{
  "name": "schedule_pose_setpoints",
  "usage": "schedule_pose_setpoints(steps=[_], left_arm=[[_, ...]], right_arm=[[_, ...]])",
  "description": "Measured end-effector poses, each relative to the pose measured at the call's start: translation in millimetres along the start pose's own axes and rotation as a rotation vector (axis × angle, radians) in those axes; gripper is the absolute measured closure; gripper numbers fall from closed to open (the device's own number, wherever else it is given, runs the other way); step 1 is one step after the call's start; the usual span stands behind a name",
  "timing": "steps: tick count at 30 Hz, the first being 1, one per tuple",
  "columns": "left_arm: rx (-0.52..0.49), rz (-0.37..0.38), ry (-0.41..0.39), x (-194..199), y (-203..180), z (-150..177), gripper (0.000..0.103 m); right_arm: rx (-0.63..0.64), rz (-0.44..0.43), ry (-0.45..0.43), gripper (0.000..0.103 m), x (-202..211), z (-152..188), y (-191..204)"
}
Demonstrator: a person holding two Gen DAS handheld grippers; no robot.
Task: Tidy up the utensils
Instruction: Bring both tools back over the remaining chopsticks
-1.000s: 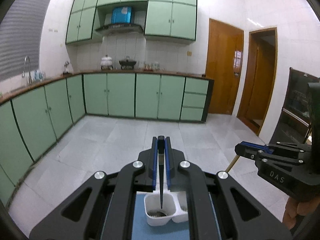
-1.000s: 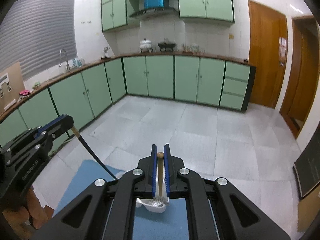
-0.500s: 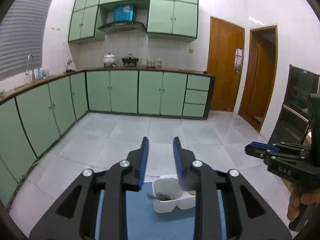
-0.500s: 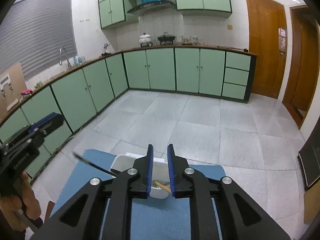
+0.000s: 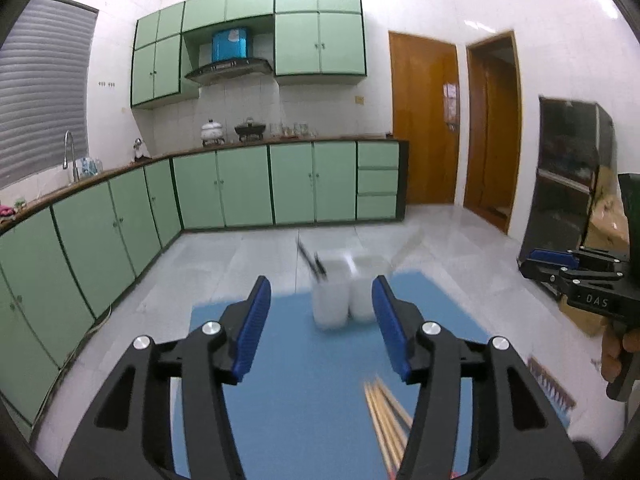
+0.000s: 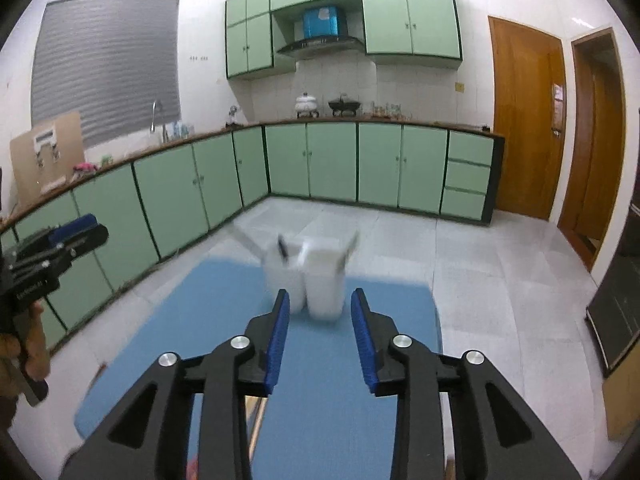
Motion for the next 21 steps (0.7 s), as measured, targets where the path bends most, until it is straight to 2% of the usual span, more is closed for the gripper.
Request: schedule_pose_setpoints(steps=[3, 10, 15, 21], left_arm=[[0.024, 0.013, 0.048, 19.8, -8.3, 54.4, 0.051], [0.109, 0.013, 0.164, 46.1, -15.5, 156.3, 0.049], [0.146, 0.011, 0.257, 41.1, -16.8, 208.2, 0.049], [0.115, 0.015, 0.34, 25.0, -27.0, 246.3, 0.049]], right_arm=[[-0.012, -0.011, 0.059, 0.071, 5.4, 57.5, 9.1], [-0.025, -0.003, 0.13, 0.071, 17.9, 145.1, 25.7], [-0.016, -0.004, 0.197, 0.071, 14.3, 196.1, 42.4], [0.029, -0.008, 0.251, 0.071, 1.2, 228.6, 60.3]])
Point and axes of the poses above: each gripper's, at about its wrist camera, not at the fingertips, and x roughly against the way its jaws point, y to its left, z to its underside, the point moved 7 cm from there along -x, roughly the way its jaws point, and after that the axes turned 1 degree about y, right-handed, at the moved point
